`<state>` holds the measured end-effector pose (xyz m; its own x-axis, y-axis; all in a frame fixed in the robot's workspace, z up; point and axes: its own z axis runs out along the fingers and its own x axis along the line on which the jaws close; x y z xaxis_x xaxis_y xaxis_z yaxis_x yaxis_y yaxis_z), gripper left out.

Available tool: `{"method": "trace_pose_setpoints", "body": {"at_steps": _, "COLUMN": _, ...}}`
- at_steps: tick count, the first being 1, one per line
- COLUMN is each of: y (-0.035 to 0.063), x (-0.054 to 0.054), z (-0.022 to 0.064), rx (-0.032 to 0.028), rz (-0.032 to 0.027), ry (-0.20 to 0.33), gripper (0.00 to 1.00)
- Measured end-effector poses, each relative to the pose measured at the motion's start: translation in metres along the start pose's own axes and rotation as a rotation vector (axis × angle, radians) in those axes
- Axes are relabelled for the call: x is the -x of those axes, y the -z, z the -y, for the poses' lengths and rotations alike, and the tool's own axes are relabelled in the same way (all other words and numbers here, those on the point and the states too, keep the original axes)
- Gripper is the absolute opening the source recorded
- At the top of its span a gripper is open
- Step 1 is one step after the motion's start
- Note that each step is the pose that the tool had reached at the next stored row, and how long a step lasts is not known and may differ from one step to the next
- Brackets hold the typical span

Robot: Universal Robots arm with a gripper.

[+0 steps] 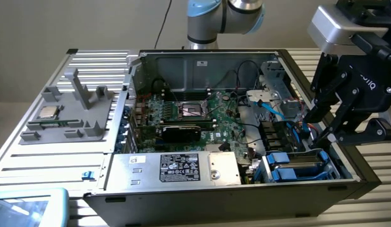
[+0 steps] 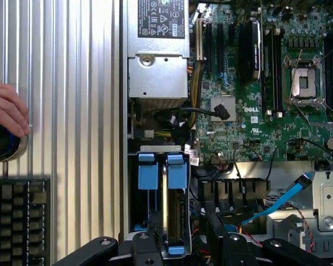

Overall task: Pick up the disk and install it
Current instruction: 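Insert the first disk wire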

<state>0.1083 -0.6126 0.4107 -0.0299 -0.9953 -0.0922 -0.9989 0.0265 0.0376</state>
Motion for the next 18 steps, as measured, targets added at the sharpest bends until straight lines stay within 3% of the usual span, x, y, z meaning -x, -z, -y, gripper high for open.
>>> {"method": "trace_pose_setpoints", "body": {"at_steps": 16, "y": 0.0, "x": 0.0, "z": 0.0, "rx": -0.0003, "rz": 0.0, "ry": -0.002, "gripper": 0.45}}
{"method": "trace_pose_setpoints", "body": {"at_steps": 18, "y": 0.0, "x": 0.0001, "z": 0.0003, "rx": -0.0008, "rz": 0.0, "ry": -0.003, "gripper": 0.53}}
